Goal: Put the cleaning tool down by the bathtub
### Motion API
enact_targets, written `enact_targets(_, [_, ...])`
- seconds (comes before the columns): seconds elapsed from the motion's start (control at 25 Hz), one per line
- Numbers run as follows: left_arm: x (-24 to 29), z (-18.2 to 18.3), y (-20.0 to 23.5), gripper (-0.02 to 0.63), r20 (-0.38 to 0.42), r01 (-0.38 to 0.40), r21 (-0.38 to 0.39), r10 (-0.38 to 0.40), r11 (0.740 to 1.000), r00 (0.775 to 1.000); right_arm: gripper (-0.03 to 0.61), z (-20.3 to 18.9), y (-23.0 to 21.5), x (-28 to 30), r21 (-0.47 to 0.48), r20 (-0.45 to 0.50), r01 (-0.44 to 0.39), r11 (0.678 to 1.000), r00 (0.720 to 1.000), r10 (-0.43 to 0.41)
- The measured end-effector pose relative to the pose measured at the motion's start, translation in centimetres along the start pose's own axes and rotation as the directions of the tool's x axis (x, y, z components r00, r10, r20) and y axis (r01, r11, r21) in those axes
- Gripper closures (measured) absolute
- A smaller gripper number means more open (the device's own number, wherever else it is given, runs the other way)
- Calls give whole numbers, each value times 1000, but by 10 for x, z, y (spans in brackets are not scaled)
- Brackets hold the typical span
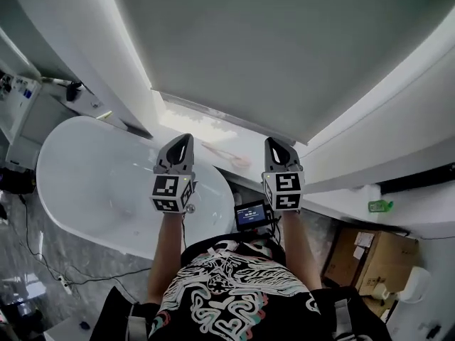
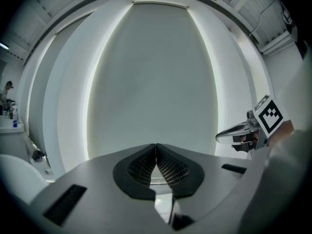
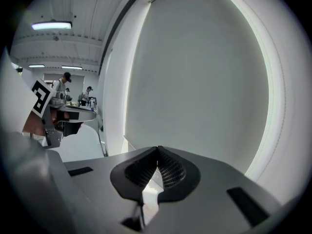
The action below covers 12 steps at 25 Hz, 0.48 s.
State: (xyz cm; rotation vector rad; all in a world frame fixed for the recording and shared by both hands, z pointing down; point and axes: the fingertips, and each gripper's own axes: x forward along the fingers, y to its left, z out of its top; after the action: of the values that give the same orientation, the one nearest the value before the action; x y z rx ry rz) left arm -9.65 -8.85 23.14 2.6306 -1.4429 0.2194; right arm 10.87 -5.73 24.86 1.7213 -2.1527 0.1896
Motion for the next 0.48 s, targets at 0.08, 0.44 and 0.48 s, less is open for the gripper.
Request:
enact_targets(0.08, [-6, 9, -6, 597, 17, 5, 20, -6, 1000, 1000, 551, 8, -4, -11, 5, 31, 17, 1000, 999, -17])
enact_targets(0.44, [-26, 45, -15, 597, 100, 12, 77, -20, 997, 995, 551, 33, -4, -39, 72, 132, 42, 997, 990, -52])
enact_targets(0.48, [-27, 46, -13, 597, 103, 5, 80, -14, 997, 995, 551, 36, -4, -42, 72, 142, 47, 996, 988, -57])
